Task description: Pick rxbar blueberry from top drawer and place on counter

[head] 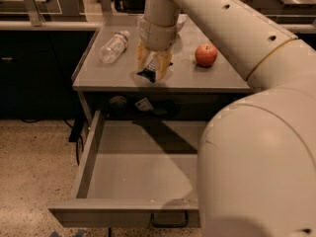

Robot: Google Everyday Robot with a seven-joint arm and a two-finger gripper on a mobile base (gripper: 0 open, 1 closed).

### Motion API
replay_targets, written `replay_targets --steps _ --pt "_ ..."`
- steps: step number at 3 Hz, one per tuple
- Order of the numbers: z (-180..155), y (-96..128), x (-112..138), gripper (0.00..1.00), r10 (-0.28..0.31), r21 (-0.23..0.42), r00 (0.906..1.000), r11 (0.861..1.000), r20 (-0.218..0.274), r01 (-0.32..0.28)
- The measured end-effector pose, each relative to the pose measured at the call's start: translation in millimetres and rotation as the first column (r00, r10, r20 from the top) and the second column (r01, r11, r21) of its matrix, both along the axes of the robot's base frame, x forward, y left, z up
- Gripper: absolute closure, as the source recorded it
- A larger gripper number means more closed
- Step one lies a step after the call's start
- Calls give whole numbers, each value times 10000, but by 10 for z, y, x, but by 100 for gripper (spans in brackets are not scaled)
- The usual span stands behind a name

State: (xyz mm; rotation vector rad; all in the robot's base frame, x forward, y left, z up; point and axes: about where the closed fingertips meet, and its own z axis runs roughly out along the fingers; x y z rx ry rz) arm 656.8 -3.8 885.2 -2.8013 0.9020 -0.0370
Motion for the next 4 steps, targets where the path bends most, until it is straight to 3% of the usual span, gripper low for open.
replay_targets --steps 1,2,3,4 --pt "-281 -94 613 100 -245 -446 9992 9987 325 259" --pt "-605 -170 940 100 -686 -263 9976 9973 36 686" --pt "-576 -170 940 100 -686 -263 9976 9973 36 686" --pt "-577 -173 943 84 -699 -259 9975 9972 41 700"
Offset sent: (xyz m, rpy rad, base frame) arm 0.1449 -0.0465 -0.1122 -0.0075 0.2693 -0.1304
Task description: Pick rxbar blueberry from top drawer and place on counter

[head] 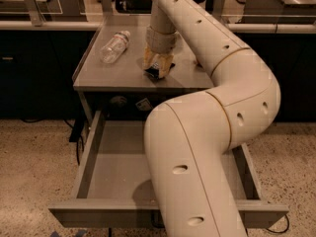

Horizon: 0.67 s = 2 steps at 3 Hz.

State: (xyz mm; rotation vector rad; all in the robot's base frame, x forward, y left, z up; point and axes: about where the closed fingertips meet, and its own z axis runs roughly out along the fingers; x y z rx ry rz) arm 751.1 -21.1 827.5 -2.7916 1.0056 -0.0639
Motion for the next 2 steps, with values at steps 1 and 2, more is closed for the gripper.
replay_targets --steps 1,2 --pt "0 0 0 52 0 0 10000 10000 0 0" --pt "0 0 0 21 0 0 10000 10000 1 0"
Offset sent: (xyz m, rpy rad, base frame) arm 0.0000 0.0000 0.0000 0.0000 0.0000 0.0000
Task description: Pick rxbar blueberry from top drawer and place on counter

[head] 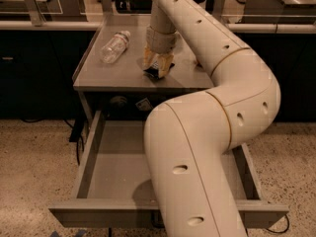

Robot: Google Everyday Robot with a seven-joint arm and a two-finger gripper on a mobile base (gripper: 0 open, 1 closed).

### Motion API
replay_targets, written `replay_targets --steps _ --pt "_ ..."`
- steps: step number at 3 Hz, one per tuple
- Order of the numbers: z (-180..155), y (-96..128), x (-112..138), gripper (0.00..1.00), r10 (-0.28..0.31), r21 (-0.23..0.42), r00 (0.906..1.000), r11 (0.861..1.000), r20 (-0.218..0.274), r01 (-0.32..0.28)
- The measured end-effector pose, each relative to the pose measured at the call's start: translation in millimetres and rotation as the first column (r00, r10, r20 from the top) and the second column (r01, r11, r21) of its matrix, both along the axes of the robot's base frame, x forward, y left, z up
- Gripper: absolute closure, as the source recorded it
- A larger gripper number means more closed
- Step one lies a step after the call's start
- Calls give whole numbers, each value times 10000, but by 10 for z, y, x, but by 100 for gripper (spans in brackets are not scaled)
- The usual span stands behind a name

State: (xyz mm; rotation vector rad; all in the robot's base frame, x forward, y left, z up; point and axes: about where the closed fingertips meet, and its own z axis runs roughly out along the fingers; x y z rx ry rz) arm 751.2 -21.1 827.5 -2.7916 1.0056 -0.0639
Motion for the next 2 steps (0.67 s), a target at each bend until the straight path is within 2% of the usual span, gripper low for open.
replay_targets --steps 1,2 --pt "0 0 0 0 0 0 10000 10000 0 0" --pt "0 0 0 0 0 0 10000 10000 0 0"
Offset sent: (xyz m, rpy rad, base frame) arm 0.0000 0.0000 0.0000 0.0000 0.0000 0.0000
